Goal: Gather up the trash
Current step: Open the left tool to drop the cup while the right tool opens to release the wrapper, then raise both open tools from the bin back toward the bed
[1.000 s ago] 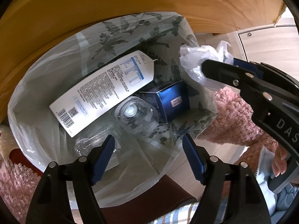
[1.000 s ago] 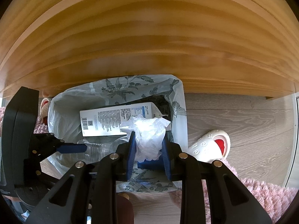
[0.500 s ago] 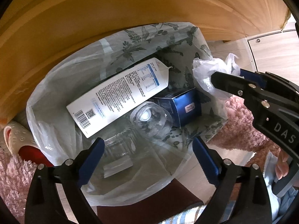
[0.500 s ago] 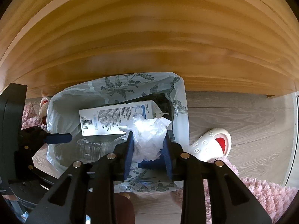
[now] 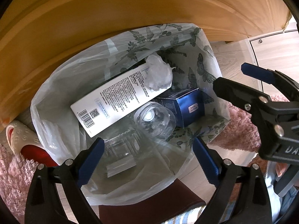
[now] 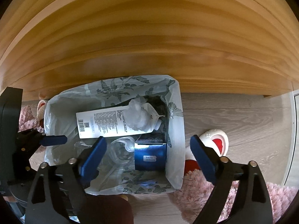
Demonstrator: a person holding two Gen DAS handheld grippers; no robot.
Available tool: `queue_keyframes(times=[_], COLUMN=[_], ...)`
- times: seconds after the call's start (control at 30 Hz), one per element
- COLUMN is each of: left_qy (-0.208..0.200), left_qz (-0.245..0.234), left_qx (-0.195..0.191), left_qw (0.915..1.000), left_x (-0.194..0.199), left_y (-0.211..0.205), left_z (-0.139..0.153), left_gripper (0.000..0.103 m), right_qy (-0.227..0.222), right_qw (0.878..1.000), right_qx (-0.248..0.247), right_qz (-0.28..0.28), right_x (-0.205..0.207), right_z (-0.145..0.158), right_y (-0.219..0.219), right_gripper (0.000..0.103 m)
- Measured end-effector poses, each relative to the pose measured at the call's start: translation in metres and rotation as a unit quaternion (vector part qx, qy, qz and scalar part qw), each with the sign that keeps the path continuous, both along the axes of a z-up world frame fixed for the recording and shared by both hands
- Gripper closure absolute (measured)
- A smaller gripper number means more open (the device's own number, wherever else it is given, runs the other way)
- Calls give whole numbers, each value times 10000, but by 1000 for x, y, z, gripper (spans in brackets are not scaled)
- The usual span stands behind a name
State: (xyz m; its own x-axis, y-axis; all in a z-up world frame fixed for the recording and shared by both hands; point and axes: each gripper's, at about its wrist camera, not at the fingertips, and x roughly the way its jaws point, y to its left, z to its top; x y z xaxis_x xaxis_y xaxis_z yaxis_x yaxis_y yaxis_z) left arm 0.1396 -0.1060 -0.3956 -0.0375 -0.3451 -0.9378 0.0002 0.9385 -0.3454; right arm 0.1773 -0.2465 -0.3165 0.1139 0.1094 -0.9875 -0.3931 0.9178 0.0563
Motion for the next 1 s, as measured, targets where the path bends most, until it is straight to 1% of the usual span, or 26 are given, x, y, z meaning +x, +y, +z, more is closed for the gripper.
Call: queue_keyframes(times=[0.13,0.37,0.43,0.5,1.0], left_qy=[14,-17,-37,-55,-315], left_qz=[-5,80,124,149,415], left_qx=[67,157,198,211,246], left_qw=[10000,9998,9997,9997,9983], left_x=[-1,-2,-2,-2,-6], left_y=[2,6,8,9,23], left_z=[-2,-3,-2,-1,17], left_gripper=[11,11,8,8,8], right_qy=[15,-41,-48,-55,-123], right_qw=[10000,10000,10000,10000,9998], right_qx=[-15,-13,-11,-1,95], right_qz=[3,-47,-55,-45,-99], right_x=[0,0,0,0,-2], right_z=[-2,0,0,0,8], right_y=[-1,-2,-2,-2,-7], right_gripper=[9,9,9,9,9])
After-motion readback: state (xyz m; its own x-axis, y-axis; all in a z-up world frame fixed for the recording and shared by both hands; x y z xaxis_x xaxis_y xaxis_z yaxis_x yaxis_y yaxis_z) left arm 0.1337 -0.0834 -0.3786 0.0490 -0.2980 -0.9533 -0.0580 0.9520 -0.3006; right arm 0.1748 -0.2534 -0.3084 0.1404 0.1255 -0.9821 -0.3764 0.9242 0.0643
